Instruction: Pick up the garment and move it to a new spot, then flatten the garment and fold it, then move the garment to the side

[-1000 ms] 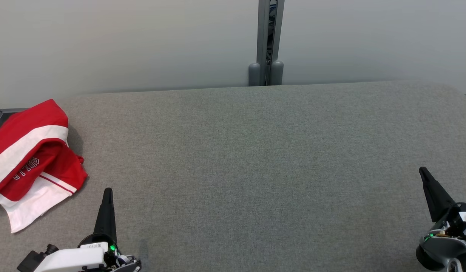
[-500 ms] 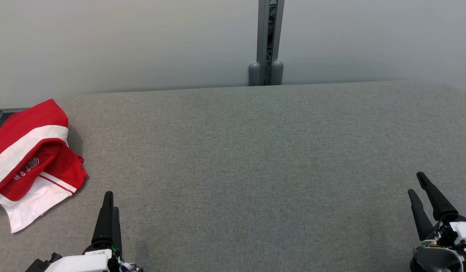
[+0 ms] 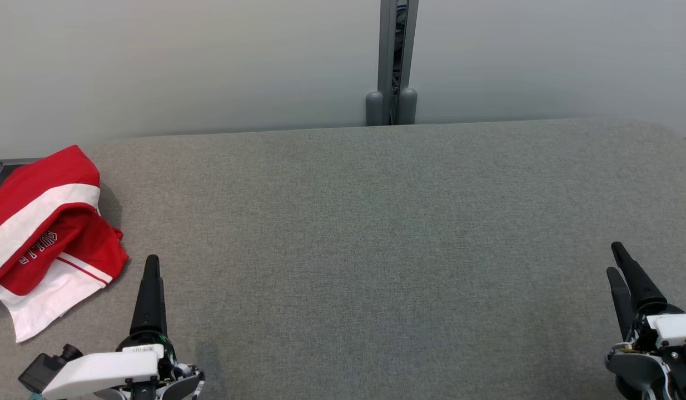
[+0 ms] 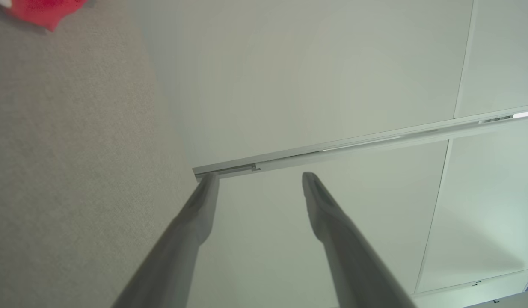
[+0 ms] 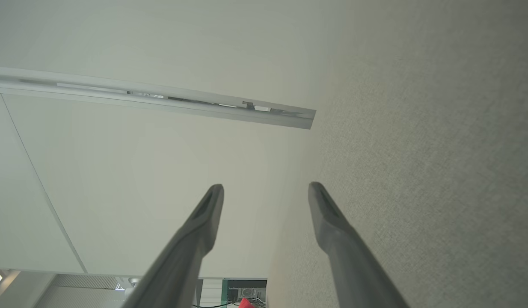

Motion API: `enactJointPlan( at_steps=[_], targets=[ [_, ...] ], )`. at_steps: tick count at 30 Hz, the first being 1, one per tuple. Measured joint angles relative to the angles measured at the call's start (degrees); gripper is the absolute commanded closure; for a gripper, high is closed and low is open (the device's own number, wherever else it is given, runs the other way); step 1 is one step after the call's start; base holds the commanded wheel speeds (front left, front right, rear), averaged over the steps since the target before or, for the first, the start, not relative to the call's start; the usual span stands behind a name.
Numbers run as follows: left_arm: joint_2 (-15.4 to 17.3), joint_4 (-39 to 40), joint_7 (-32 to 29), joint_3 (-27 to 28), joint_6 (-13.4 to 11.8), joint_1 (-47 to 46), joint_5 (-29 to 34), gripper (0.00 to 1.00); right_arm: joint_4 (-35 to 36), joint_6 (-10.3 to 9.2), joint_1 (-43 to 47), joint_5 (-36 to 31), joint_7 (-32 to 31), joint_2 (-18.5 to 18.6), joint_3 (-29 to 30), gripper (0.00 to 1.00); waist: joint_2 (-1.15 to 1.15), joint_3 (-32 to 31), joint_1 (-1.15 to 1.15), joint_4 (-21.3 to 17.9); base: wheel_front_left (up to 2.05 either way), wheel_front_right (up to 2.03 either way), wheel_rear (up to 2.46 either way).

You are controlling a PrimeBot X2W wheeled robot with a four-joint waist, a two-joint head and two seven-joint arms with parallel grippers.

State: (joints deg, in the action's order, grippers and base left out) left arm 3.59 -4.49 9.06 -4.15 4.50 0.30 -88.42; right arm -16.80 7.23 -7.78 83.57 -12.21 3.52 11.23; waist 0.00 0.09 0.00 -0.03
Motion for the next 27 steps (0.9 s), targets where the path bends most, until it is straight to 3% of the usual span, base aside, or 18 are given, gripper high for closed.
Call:
enactJointPlan(
  at_steps=[17,27],
  targets=[
    [0.33,0.65,1.33,1.72,0.48,-3.01,27.99,0.0,5.24,0.0,-1.15,-27.51,6.33,2.25,-5.43,0.0,0.0,-0.1,0.0,0.14,0.0,0.0,0.0],
    [0.91,0.44,2.1,1.11,0.14,-3.19,40.05,0.0,5.25,0.0,-1.13,-38.46,9.51,2.52,-8.33,0.0,0.0,-0.21,0.0,0.04,0.0,0.0,0.0]
  ],
)
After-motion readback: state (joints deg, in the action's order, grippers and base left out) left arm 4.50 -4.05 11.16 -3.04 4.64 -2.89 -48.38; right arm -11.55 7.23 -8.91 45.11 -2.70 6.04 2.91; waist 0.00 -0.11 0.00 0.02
